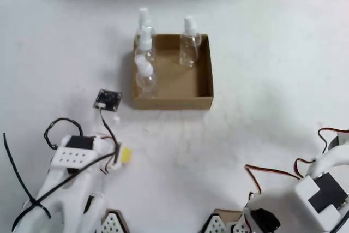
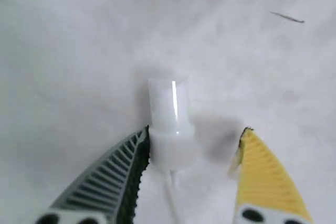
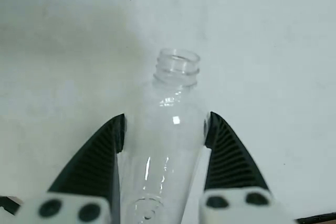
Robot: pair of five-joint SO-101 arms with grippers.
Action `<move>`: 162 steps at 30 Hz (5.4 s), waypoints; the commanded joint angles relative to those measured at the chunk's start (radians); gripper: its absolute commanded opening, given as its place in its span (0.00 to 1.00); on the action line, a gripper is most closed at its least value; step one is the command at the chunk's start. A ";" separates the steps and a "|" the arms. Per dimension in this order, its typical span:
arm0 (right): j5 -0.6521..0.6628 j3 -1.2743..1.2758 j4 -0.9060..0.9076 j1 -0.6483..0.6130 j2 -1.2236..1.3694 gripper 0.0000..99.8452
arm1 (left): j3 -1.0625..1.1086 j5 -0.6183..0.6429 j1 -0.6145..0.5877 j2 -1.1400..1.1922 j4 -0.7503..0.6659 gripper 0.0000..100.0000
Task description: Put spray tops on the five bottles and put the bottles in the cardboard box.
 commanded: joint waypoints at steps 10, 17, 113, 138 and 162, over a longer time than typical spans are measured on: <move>0.011 -0.009 0.065 -0.035 -0.015 0.02 | -0.060 0.026 -0.008 0.108 -0.160 0.01; 0.002 -0.041 0.136 -0.045 -0.082 0.02 | -0.069 0.112 -0.008 0.119 -0.173 0.02; -0.621 1.310 -0.423 -1.606 -1.885 0.02 | -0.397 0.608 0.286 -0.541 -0.816 0.02; -0.798 1.327 -0.446 -1.612 -1.899 0.02 | -0.180 0.608 0.294 -0.779 -0.870 0.02; -0.798 1.353 -0.449 -1.612 -1.899 0.02 | -0.115 0.523 0.285 -0.661 -0.957 0.02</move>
